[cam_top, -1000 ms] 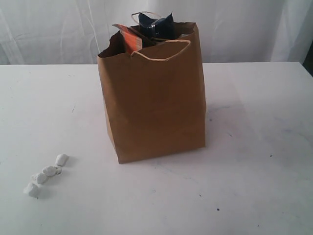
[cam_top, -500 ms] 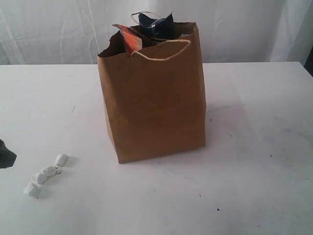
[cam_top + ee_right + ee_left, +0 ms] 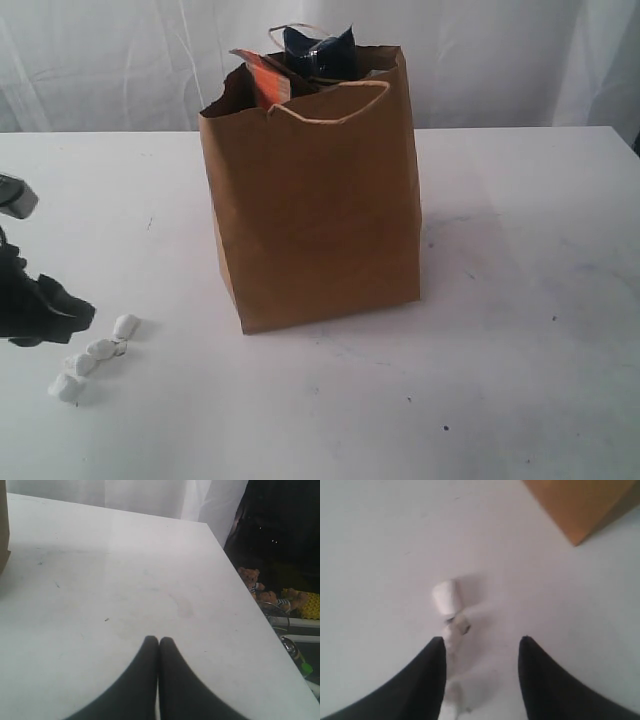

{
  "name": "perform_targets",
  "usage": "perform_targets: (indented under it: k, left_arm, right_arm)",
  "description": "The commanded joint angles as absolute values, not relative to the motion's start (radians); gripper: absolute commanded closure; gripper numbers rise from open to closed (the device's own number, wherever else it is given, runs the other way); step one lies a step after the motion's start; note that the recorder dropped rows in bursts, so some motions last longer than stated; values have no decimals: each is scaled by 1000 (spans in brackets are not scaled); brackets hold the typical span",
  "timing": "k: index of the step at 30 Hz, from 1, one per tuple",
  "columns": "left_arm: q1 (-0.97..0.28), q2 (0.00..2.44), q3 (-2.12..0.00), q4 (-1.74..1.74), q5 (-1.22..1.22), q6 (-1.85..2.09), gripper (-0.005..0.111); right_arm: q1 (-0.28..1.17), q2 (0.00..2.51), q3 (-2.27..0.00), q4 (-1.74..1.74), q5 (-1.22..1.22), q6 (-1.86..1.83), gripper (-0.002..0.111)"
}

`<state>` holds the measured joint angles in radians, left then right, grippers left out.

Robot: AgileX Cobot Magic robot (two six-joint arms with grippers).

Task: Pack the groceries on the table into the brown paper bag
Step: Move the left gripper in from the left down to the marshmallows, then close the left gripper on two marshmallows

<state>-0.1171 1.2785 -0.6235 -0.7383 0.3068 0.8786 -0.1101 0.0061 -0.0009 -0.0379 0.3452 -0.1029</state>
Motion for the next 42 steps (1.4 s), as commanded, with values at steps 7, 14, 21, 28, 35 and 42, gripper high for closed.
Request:
perform_targets:
  k: [7, 14, 21, 28, 35, 42]
  left_arm:
    - [-113, 1373, -621, -1270, 417, 1513, 63]
    - [-113, 1427, -619, -1128, 308, 1658, 58]
    - [-113, 1481, -619, -1179, 352, 1638, 47]
    - [-113, 1530, -617, -1169, 200, 1612, 48]
    - [-113, 1580, -602, -1169, 162, 1564, 48]
    - [-113, 1589, -570, -1169, 148, 1550, 50]
  right_arm:
    - [-118, 0, 0, -45, 343, -97, 108]
    - [-118, 0, 0, -45, 343, -97, 108]
    - [-118, 0, 0, -45, 343, -97, 108]
    - [-118, 0, 0, -45, 343, -97, 108]
    - [-118, 0, 0, -45, 343, -97, 108]
    - [-118, 0, 0, -45, 343, -97, 108]
